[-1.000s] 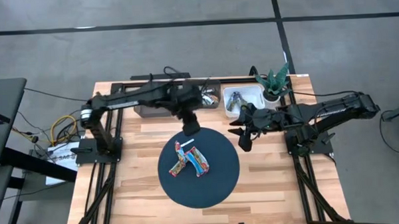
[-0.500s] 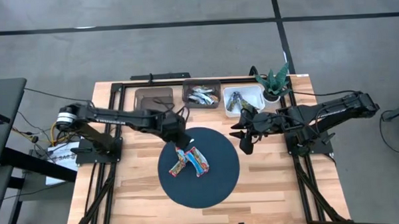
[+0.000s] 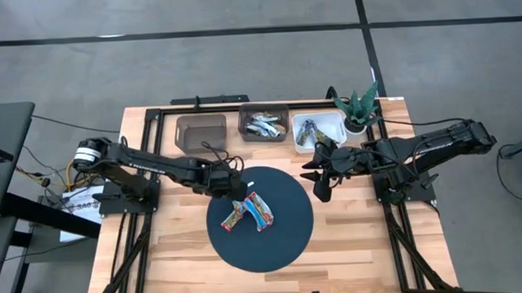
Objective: Pick and place Granola Bars by type
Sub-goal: Put the red granola bar into the left black bin
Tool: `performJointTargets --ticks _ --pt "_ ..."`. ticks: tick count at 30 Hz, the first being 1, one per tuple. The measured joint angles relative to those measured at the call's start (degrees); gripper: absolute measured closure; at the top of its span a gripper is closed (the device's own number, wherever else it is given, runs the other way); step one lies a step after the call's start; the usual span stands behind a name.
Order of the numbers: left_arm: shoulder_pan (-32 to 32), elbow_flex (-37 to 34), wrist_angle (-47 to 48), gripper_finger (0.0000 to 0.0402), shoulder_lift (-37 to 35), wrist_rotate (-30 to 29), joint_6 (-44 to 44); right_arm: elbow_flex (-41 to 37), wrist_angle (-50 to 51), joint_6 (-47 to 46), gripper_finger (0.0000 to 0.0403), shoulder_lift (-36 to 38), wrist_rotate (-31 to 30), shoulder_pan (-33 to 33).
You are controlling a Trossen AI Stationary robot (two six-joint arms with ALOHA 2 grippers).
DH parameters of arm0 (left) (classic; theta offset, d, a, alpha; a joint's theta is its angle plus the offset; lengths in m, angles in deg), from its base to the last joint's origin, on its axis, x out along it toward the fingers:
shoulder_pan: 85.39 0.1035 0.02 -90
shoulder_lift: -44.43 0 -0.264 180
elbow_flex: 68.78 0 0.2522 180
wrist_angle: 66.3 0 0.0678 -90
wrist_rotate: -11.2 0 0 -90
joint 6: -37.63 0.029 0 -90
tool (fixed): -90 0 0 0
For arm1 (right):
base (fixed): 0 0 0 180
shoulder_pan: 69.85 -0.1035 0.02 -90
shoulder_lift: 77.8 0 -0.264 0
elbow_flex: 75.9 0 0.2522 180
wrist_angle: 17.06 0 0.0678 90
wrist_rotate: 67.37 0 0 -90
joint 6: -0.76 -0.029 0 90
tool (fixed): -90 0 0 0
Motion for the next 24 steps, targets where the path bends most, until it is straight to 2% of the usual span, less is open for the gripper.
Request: performJointTargets --ticks 7,10,18,24 --pt "0.0 -4.2 -8.8 0.0178 0.1 0.5 -5.0 0.0 0.0 0.1 0.0278 0.0 0.0 0.0" --pt "0.0 -5.3 -10.2 0.0177 1.1 2.7 -6.4 0.0 0.0 0.1 0.0278 0.0 0.0 0.0" --pt "0.2 -5.3 -14.4 0.0177 5.6 7.5 -6.8 0.0 -0.1 0.7 0.0278 0.0 0.0 0.0" --pt "0.2 -5.3 -16.6 0.0177 7.9 7.6 -7.6 0.0 -0.2 1.0 0.0278 0.0 0.0 0.0"
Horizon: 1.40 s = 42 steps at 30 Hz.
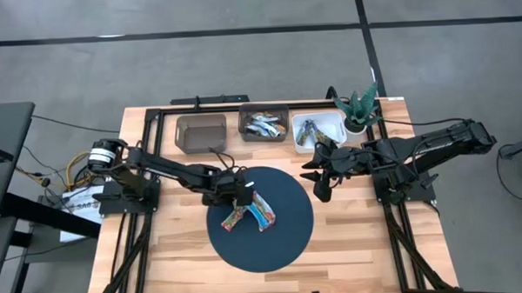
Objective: Pick and place Granola Bars by type
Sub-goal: Put the red granola bar into the left black bin
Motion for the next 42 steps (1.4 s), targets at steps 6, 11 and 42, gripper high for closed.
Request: performJointTargets --ticks 6,11,42 --pt "0.0 0.0 0.0 0.0197 0.0 0.1 0.0 0.0 0.0 0.0 0.0278 0.0 0.0 0.0" --pt "0.0 0.0 -0.1 0.0263 0.0 0.8 0.2 0.0 0.0 0.0 0.0278 0.0 0.0 0.0" --pt "17.6 5.2 27.1 0.0366 -19.8 -28.5 14.6 0.0 -9.9 7.4 0.0278 0.0 -0.2 4.0"
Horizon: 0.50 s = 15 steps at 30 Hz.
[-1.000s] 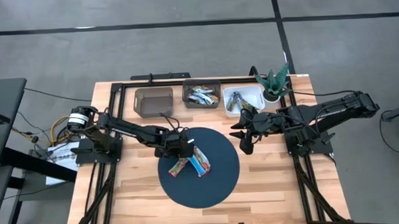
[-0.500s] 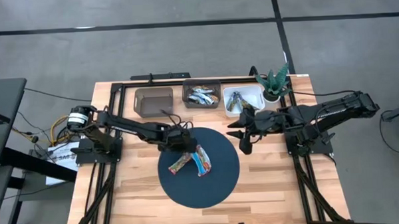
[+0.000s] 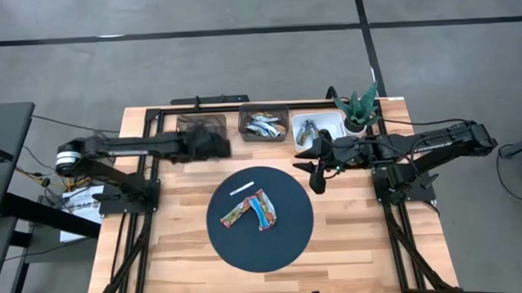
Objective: Pick and place Granola Bars by type
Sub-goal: Put the red granola bar into the left black bin
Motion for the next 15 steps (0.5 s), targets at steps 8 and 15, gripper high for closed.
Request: performJointTargets --ticks 8,15 --pt "14.4 0.0 2.8 0.0361 -3.2 0.5 11.5 0.0 -0.9 1.2 0.0278 0.0 0.0 1.9" --pt "22.3 0.0 1.8 0.0321 -2.7 6.7 20.5 0.0 -0.9 3.1 0.0278 0.0 0.1 2.5"
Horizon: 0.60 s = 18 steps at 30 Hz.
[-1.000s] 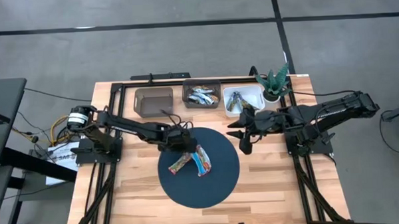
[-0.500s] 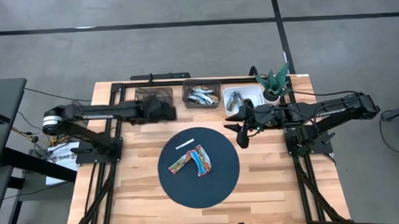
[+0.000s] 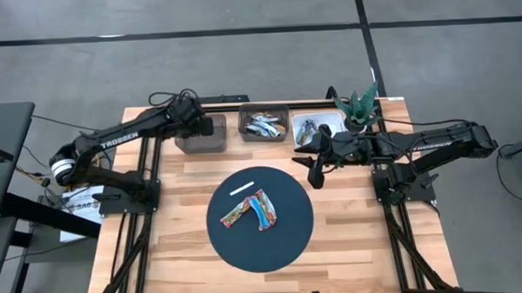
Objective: Pick and place Granola Bars by type
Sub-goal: Put the red granola bar into the left black bin
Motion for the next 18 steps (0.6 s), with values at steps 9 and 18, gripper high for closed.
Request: performJointTargets --ticks 9,18 --pt "2.1 0.0 -3.1 0.0238 0.0 3.7 3.6 0.0 0.0 0.0 0.0278 0.0 -5.5 0.1" --pt "0.4 0.0 -6.9 0.0217 0.0 15.3 5.3 0.0 0.0 0.0 0.0278 0.0 -1.9 0.7"
